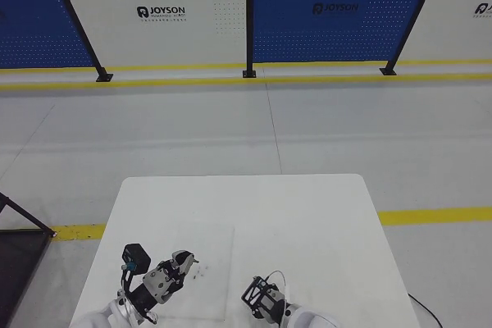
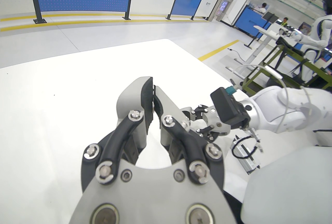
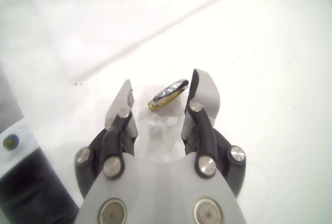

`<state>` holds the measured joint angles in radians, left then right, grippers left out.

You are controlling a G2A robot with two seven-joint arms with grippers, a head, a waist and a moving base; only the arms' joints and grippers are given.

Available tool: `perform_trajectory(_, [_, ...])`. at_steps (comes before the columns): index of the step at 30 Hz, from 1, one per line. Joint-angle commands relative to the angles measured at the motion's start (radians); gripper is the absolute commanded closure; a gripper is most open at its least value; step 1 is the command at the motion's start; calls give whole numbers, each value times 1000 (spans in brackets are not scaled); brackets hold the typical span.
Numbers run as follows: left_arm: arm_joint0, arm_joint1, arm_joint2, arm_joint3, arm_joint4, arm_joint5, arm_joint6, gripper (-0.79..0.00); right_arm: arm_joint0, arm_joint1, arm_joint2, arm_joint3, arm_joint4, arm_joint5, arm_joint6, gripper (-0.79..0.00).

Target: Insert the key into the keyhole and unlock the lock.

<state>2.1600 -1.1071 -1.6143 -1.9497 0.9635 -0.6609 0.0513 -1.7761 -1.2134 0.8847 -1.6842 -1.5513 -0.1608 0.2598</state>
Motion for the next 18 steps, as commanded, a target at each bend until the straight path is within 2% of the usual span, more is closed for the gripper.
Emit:
perform_trajectory(1, [0, 0, 0, 0, 0, 0, 0, 0, 0, 1, -1, 0, -10, 11, 1, -320])
perform_trajectory(5, [0, 0, 0, 0, 0, 0, 0, 0, -3, 1, -7, -1, -23, 28, 0, -256])
perform_trajectory(7, [0, 0, 0, 0, 0, 0, 0, 0, -4, 2, -8, -2, -26, 35, 0, -185])
perform_trajectory(8, [0, 0, 0, 0, 0, 0, 0, 0, -5, 2, -8, -2, -28, 40, 1, -129])
perform_trajectory(9, [0, 0, 0, 0, 0, 0, 0, 0, -6, 2, -8, -3, -28, 43, 1, -40])
perform_trajectory(11, [0, 0, 0, 0, 0, 0, 0, 0, -6, 3, -8, -4, -28, 44, 1, 0])
perform_trajectory(18, [0, 0, 0, 0, 0, 0, 0, 0, -8, 7, 13, -27, -10, 53, -16, 0])
